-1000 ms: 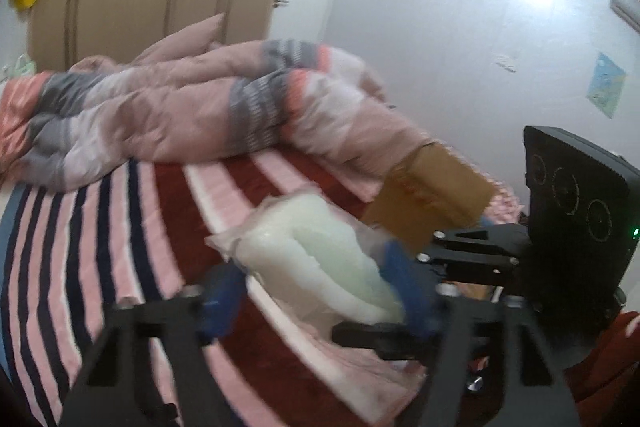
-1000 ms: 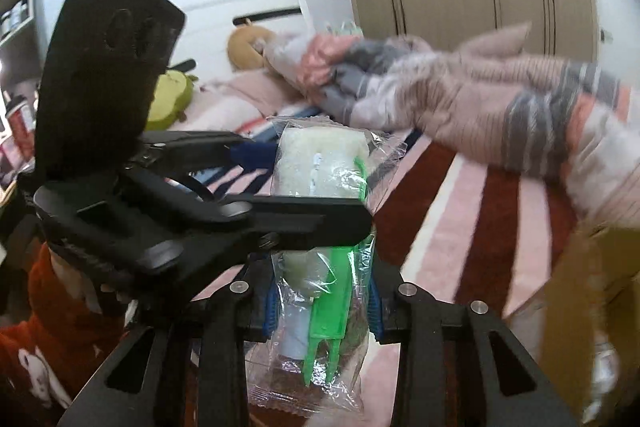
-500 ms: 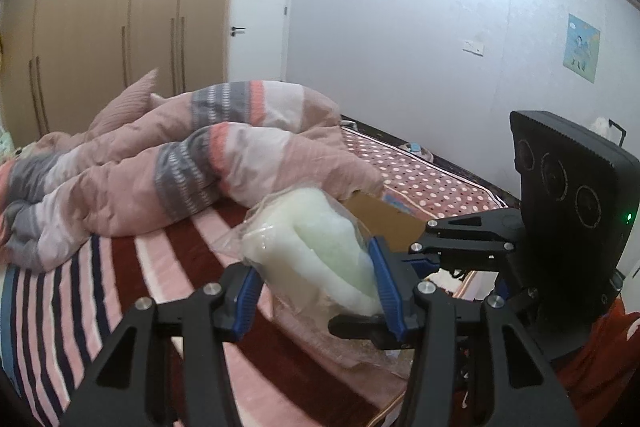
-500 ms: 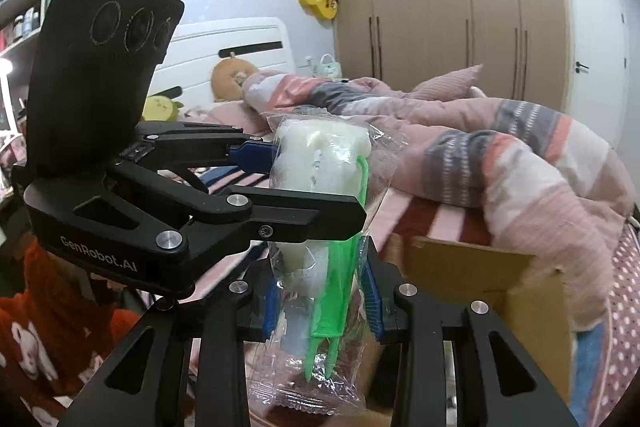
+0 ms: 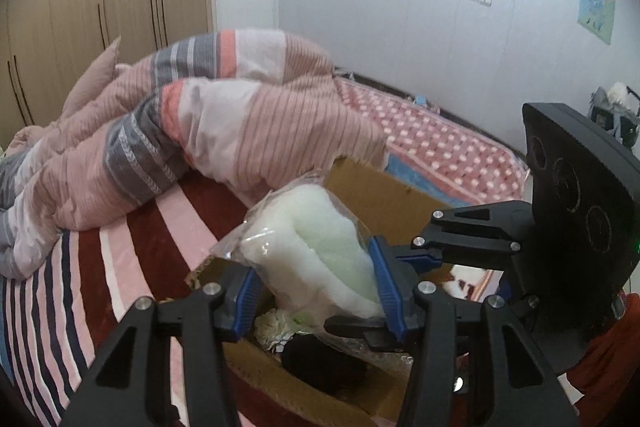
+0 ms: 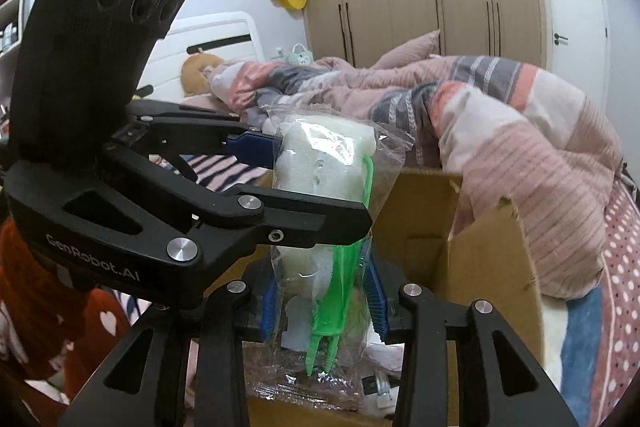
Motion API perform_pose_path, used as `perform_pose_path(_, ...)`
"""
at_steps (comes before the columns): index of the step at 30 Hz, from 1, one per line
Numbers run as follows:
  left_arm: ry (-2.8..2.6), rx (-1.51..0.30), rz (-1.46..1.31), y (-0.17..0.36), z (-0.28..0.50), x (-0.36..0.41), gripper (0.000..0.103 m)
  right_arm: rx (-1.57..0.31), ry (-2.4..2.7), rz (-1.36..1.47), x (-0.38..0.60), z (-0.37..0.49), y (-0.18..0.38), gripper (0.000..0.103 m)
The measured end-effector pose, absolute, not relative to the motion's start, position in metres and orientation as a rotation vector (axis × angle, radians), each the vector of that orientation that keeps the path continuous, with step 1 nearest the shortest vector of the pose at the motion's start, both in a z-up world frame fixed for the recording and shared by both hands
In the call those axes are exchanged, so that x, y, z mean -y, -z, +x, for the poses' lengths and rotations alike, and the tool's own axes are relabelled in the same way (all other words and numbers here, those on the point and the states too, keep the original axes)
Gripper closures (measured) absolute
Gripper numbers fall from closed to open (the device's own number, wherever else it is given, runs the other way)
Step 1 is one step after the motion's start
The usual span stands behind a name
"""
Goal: Organize soft objects
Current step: 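Lower both bags into the box and open both grippers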
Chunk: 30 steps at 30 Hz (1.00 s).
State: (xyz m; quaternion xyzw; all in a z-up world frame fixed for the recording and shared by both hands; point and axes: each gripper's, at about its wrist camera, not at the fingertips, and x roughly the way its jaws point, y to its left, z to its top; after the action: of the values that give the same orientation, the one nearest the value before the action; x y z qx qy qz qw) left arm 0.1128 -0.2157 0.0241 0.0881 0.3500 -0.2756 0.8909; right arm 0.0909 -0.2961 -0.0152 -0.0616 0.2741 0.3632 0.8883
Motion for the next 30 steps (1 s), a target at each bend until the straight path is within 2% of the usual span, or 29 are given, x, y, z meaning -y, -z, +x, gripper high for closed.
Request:
perform_pose_path(5,0.544,-0.784,0.203,-0.004,0.125,0.223,0.049,-0.598,-0.757,-0.139,0.297,0.105,0.036,0.069)
perform_pose_path(7,0.532,-0.795,0.203,0.001,0.13,0.224,0.043,-0.611,-0.754,-0.137,0.295,0.106,0.04,0.069)
perform_pose_path(8,0.523,-0.796,0.205,0.003,0.131,0.224,0.036,-0.624,-0.755,-0.141,0.295,0.107,0.042,0.068)
perform_pose_path(9,0.515,-0.795,0.208,0.004,0.132,0.224,0.027,-0.638,-0.754,-0.149,0.294,0.107,0.044,0.065)
perform_pose_path(12,0.503,-0.783,0.204,0.004,0.131,0.22,0.021,-0.659,-0.732,-0.155,0.294,0.108,0.046,0.052)
perform_pose_path(14,0.503,-0.771,0.19,0.0,0.129,0.216,0.019,-0.663,-0.724,-0.152,0.295,0.108,0.045,0.05)
perform_pose_path(16,0.499,-0.752,0.176,-0.005,0.125,0.212,0.013,-0.661,-0.721,-0.154,0.294,0.108,0.041,0.047)
perform_pose_path(17,0.49,-0.738,0.172,-0.008,0.122,0.21,0.005,-0.656,-0.714,-0.155,0.294,0.106,0.038,0.044)
perform_pose_path(18,0.482,-0.726,0.169,-0.011,0.12,0.208,0.0,-0.651,-0.711,-0.155,0.294,0.104,0.036,0.042)
perform_pose_path(22,0.467,-0.647,0.146,-0.029,0.102,0.194,0.0,-0.626,-0.711,-0.164,0.293,0.095,0.021,0.04)
perform_pose_path(24,0.444,-0.614,0.127,-0.039,0.092,0.186,0.0,-0.609,-0.714,-0.168,0.293,0.088,0.013,0.03)
perform_pose_path(28,0.353,-0.531,0.08,-0.056,0.066,0.165,0.0,-0.527,-0.752,-0.151,0.294,0.074,-0.007,0.02)
perform_pose_path(30,0.286,-0.492,0.057,-0.062,0.053,0.154,0.0,-0.478,-0.769,-0.142,0.295,0.067,-0.016,0.008)
